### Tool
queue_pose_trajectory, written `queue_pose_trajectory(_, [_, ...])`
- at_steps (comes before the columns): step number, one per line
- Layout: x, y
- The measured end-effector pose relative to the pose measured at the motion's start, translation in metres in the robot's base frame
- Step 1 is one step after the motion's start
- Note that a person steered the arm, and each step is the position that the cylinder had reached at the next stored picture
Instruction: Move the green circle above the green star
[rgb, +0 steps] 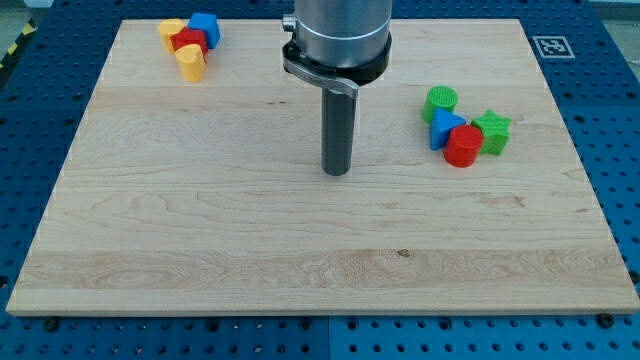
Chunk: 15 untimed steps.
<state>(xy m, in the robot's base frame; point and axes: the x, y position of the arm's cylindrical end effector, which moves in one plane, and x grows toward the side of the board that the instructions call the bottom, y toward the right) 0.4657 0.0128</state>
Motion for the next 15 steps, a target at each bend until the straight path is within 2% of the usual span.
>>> queue_pose_trajectory(5, [-0.007, 0.0])
queue_pose_trajectory(8, [-0.134, 0.005])
queue_pose_trajectory(9, [-0.134, 0.008])
queue_pose_trajectory(10, [-0.133, 0.065])
queue_pose_trajectory(11, [-0.11, 0.106])
queue_pose_trajectory(12, [-0.097, 0.106])
queue_pose_trajectory(15, [-0.094, 0.146])
